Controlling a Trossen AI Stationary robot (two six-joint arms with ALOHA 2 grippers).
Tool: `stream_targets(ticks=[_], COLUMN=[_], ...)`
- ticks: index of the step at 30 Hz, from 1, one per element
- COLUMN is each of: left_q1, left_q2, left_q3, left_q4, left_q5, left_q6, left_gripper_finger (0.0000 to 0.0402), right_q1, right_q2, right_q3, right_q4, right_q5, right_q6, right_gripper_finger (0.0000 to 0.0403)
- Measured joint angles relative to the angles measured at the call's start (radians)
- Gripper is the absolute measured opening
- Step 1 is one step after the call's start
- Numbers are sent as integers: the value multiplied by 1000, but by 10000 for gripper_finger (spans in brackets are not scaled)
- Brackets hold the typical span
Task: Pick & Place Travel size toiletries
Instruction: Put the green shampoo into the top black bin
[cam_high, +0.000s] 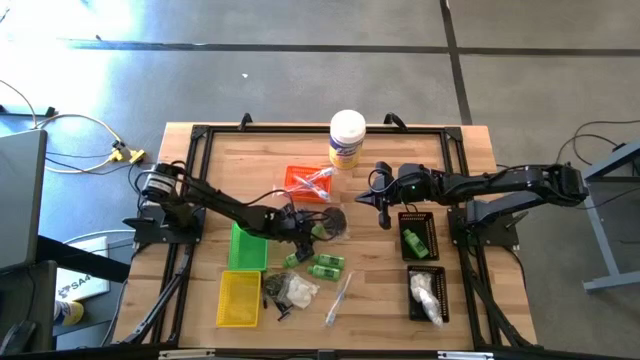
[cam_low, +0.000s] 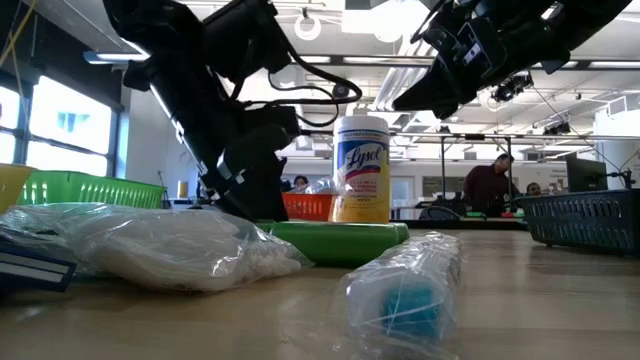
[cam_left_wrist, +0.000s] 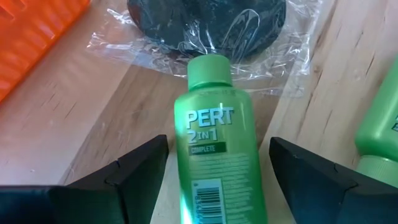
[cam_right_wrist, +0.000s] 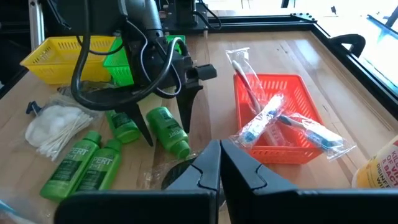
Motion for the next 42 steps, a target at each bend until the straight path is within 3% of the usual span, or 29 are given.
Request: stream_targets(ticks=[9, 20, 29, 34, 42], left_q1=[0, 1, 2, 5, 77], left_q2=[4, 6, 4, -57, -233], left_q3=[0, -3, 3, 33, 83], left_q4=[-5, -7, -7, -131, -222], left_q5=[2, 0, 13, 56, 31], left_q6=[0, -2, 0, 65, 169], left_gripper_finger=[275, 183, 169, 168, 167], right_q1=[0, 0, 0, 0, 24], right_q2=[0, 0, 0, -4, -67], right_q3=[0, 0, 0, 0, 0], right_q4=[-3, -7, -7, -10, -29], right_q5=[2, 2, 1, -13, -58], right_q6=[0, 0, 0, 44, 53], right_gripper_finger=[3, 3, 3, 3, 3])
